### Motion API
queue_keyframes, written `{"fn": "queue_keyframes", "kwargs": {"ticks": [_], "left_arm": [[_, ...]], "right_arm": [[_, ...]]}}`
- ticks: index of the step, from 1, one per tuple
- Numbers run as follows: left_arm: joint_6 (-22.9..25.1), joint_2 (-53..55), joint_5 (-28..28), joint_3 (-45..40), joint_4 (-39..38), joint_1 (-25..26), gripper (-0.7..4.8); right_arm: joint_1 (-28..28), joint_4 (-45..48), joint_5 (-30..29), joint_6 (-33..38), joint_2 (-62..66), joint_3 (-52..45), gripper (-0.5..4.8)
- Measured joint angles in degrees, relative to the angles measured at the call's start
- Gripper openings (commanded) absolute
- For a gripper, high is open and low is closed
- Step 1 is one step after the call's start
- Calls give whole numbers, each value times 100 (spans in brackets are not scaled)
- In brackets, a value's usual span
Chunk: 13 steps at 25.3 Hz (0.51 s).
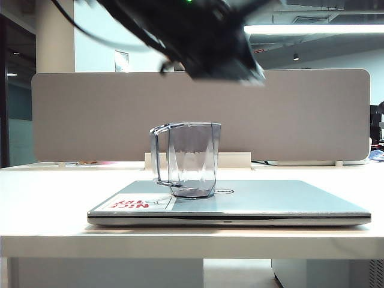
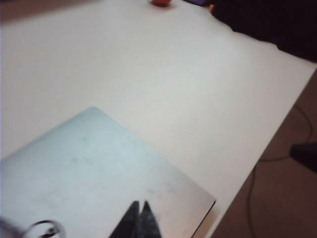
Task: Pick up the water cup and place it on the side of the laptop away from you.
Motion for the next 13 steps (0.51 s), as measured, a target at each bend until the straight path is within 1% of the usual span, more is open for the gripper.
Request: {"fn": "queue_keyframes", "kwargs": {"ticks": [2, 4, 5, 7, 8, 9, 11, 13], "left_arm": [[310, -404, -4, 9, -507, 136, -4], [820, -1069, 50, 22, -1537, 649, 2], [918, -1213, 149, 22, -1720, 828, 34], [1060, -1425, 811, 26, -2144, 1440, 90], [1082, -1434, 1226, 24, -2304, 1711, 129], [1104, -1401, 1967, 22, -2605, 2175, 141], [1207, -1338, 2640, 20, -2914, 2594, 170], [1469, -1270, 3257, 20, -3252, 2983, 216]], "right_arm": [[0, 0, 0, 0, 0, 0, -1], [0, 0, 0, 0, 0, 0, -1], [0, 0, 0, 0, 0, 0, -1], [-2, 0, 0, 0, 0, 0, -1], [-2, -2, 0, 0, 0, 0, -1], [-2, -2, 0, 0, 0, 0, -1], [-2, -2, -2, 0, 0, 0, -1], [-2, -15, -2, 0, 0, 0, -1]]}}
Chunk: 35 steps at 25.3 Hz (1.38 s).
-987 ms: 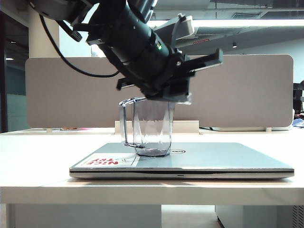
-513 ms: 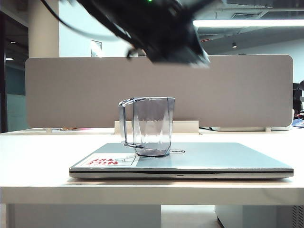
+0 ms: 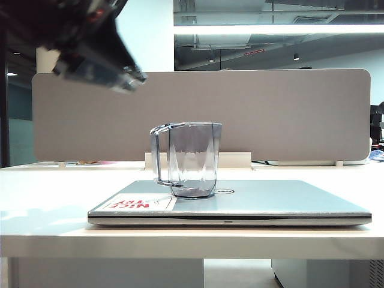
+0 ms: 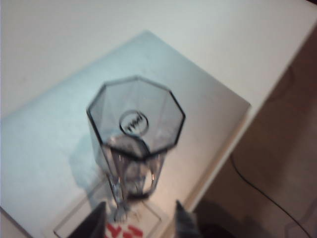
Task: Pick up the water cup and place it on the side of the laptop away from you.
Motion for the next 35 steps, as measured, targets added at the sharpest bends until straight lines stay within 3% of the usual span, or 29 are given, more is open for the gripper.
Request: {"fn": "queue_keyframes", "kwargs": {"ticks": [5, 8, 16, 19, 27, 35], "left_arm": [[920, 125, 824, 0, -584, 575, 225], [1899, 361, 1051, 0, -791, 629, 225], [2765, 1541, 1093, 2, -680, 649, 225], [2830, 2057, 1362, 0, -332, 651, 224], [2837, 2267, 1392, 2, 573, 651, 223], [2691, 2267, 1775, 2, 787, 632, 205]], "right_arm": [[0, -26, 2, -4, 2, 0, -1], [0, -26, 2, -4, 0, 0, -1], [0, -24, 2, -4, 2, 0, -1], [2, -26, 2, -4, 2, 0, -1], [2, -26, 2, -4, 2, 0, -1], [0, -26, 2, -4, 2, 0, -1]]}}
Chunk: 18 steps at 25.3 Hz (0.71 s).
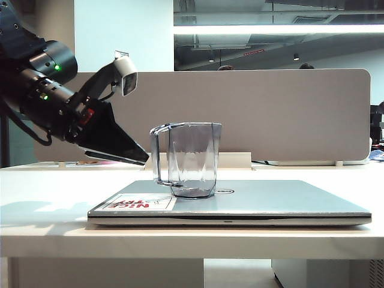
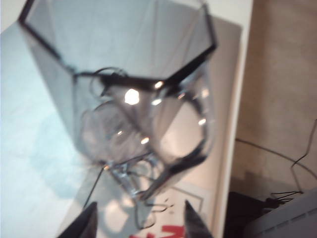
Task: Pick up the water cup and place it on the side of the laptop away from you.
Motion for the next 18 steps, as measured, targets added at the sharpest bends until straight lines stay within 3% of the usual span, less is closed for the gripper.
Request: {"fn": "queue_keyframes", "kwargs": {"ticks": [6, 9, 18], "left_arm": [[-15, -2, 175, 0, 9, -7, 203], [-87, 0, 428, 0, 46, -7, 150], [-127, -2, 796, 0, 46, -11, 150]], "right_arm": [[0, 0, 0, 0, 0, 0, -1], [0, 0, 0, 0, 0, 0, -1], [0, 0, 0, 0, 0, 0, -1]]}}
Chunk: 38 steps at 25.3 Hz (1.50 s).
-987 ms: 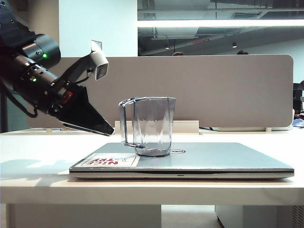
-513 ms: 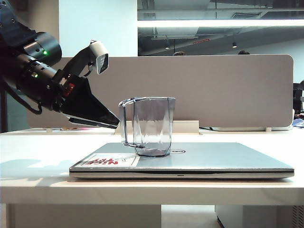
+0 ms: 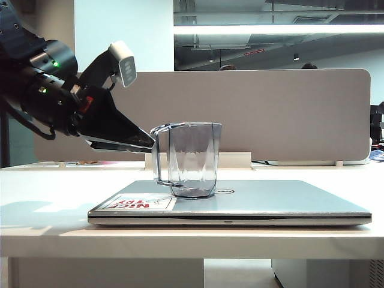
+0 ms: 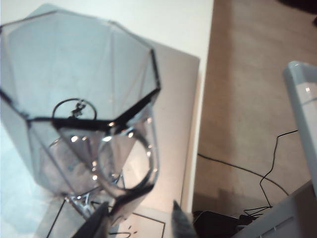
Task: Pick up the water cup and place it on the side of the laptop away from you.
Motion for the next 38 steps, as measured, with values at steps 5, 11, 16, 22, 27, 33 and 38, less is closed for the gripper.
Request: {"fn": "queue_keyframes", "kwargs": {"ticks": [5, 11, 16, 22, 27, 33, 38], "left_arm": [[-90, 2, 105, 0, 0, -81, 150], [-236, 2, 131, 0, 0, -114, 150], [-407, 2, 146, 0, -50, -293, 147], [-404, 0, 7, 0, -85, -581, 146], [-407, 2, -413, 0, -94, -702, 146], [-407, 0, -721, 0, -116, -702, 110], [-407, 0, -741, 0, -116, -702, 55]], "right_arm": [[2, 0, 0, 0, 0, 0, -1], [0, 0, 0, 0, 0, 0, -1], [0, 0, 0, 0, 0, 0, -1], [0, 0, 0, 0, 0, 0, -1], [0, 0, 0, 0, -2, 0, -1], [0, 0, -2, 0, -2, 0, -1], [2, 0, -2, 0, 0, 0, -1]]}}
